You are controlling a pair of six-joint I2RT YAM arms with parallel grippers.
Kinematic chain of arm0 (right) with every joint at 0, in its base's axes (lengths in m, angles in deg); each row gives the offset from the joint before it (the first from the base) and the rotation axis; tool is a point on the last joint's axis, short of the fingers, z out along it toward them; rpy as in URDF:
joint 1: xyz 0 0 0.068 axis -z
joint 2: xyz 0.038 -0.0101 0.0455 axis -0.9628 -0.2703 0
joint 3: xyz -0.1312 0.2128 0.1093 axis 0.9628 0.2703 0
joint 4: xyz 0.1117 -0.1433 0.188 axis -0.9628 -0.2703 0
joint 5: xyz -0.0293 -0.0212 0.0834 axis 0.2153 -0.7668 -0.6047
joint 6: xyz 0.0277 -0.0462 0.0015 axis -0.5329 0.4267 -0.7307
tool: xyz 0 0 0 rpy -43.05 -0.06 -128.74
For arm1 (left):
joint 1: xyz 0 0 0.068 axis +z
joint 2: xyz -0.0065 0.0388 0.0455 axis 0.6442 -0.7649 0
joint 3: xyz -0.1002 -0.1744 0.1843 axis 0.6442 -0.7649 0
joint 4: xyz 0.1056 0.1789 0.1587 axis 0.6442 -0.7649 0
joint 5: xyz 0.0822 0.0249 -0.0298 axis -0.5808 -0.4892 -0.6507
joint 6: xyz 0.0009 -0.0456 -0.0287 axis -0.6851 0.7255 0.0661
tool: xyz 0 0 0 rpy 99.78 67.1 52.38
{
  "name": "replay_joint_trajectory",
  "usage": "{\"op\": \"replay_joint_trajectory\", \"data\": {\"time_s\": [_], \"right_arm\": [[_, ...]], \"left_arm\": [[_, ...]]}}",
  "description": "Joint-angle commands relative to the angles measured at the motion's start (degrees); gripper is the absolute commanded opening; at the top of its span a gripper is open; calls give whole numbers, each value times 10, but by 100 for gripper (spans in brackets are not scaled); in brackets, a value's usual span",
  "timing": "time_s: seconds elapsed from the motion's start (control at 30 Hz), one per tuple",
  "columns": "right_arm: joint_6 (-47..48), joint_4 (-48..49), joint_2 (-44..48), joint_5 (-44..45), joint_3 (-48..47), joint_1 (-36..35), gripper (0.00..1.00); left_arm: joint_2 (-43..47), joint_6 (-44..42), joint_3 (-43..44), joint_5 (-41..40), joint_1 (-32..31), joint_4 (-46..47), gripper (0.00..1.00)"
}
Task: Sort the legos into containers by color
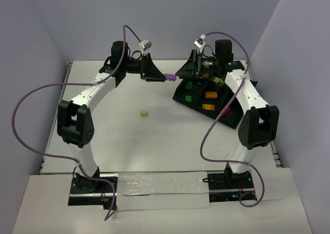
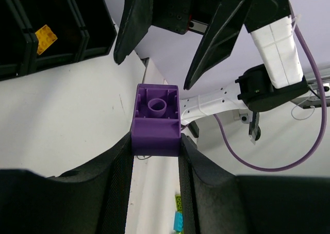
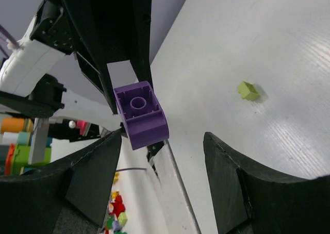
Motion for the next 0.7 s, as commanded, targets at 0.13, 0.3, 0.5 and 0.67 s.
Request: {"op": "replay_joint_trajectory", "data": {"time_s": [0.13,0.3,0.5,0.67], "right_arm": [[0,22,-27,-87,-37,-30,71],[-2,22,-37,-89,-50,-38,63],[-64,92,-37,-94,-37,-40,34],[-113,162,-30,-95,-9,-40,0]], "left_arm": [[4,16,5,27,2,56,0],[0,21,7,28,2,59,0],[-1,21,4,27,2,60,0],[-1,11,4,21,2,46,0]]}}
